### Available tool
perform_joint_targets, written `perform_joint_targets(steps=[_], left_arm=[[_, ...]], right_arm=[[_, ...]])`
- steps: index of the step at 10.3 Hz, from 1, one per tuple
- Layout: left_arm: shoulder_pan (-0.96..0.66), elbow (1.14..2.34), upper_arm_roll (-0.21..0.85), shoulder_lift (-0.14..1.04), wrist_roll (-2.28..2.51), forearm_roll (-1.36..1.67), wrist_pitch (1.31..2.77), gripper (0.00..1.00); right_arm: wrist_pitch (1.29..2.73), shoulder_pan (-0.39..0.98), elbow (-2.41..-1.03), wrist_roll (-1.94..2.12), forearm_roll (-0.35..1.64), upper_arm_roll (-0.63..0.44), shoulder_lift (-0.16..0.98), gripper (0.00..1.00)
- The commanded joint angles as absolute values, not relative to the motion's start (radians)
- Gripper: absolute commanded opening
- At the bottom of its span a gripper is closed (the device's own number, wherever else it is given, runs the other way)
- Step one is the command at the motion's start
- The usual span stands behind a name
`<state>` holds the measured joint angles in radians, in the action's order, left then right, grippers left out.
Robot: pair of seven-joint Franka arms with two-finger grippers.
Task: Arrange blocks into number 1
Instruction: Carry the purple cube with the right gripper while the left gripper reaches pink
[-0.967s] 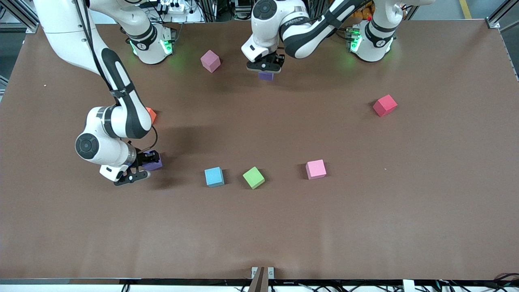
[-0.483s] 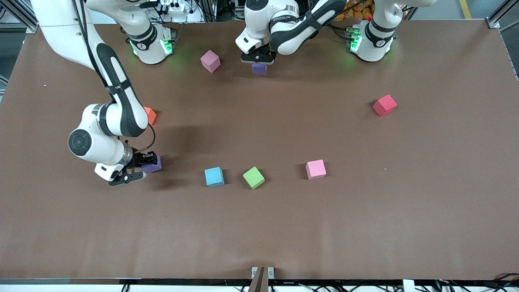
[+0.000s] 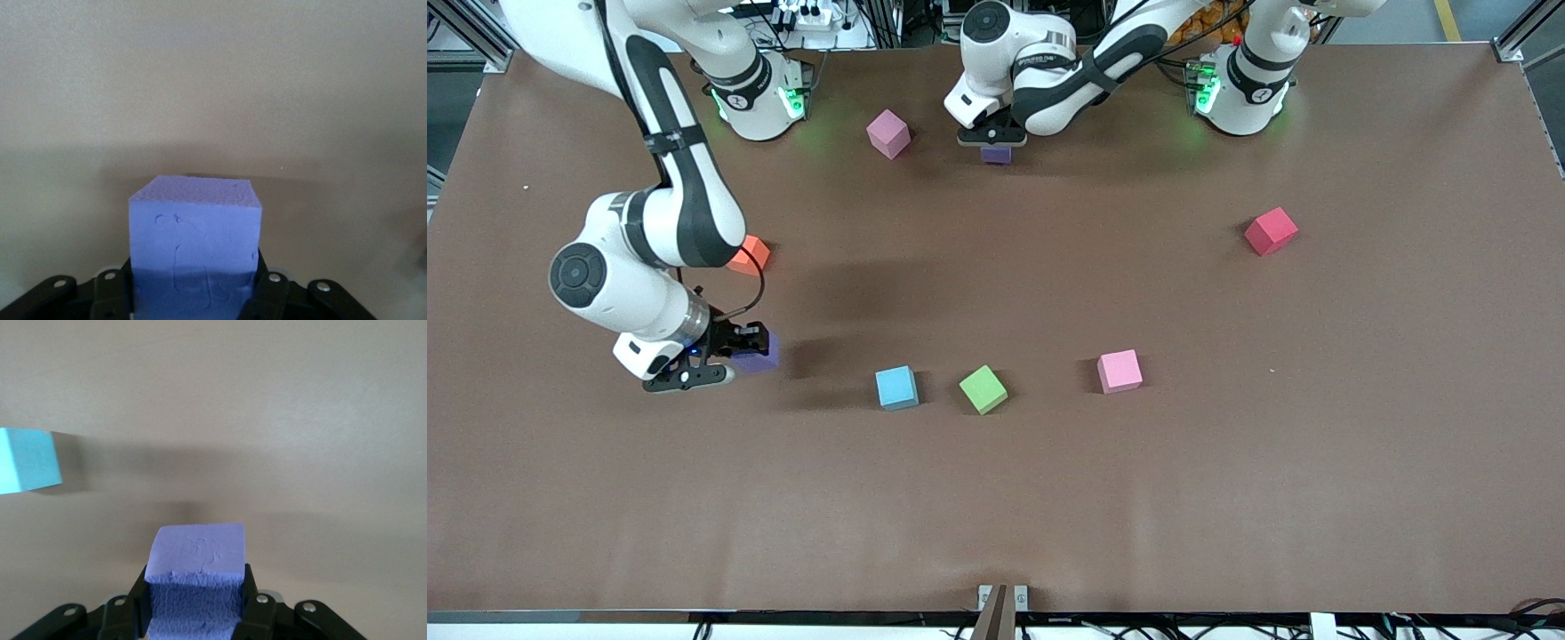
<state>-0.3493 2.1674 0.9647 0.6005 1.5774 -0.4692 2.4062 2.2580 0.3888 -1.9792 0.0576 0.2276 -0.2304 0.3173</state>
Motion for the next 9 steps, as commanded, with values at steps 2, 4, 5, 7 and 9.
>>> perform_joint_targets(steps=[2,4,5,7,9], left_arm=[[-0.371,2.149,0.954,0.647,1.631,-0.528,2.41,0.63],[-0.367,2.148,0.945,0.646,1.65,-0.587,2.41,1.0],[-0.361,2.128,0.939,0.637,1.666,-0.586,2.408,1.0],[-0.335,2.102,0.934,0.571,1.664,-0.554,2.385,1.0],[-0.299,2.092,0.939,0.471,1.66,-0.493,2.341,1.0]], right_arm=[[2.263,0.426,-2.02,0.017,0.248,-0.255,0.285,0.49],[2.263,0.426,-2.022,0.017,0.248,-0.255,0.285,0.49],[2.263,0.429,-2.022,0.011,0.247,-0.255,0.285,0.49],[2.266,0.466,-2.025,-0.059,0.249,-0.261,0.287,0.49],[2.269,0.523,-2.032,-0.151,0.247,-0.261,0.285,0.49]])
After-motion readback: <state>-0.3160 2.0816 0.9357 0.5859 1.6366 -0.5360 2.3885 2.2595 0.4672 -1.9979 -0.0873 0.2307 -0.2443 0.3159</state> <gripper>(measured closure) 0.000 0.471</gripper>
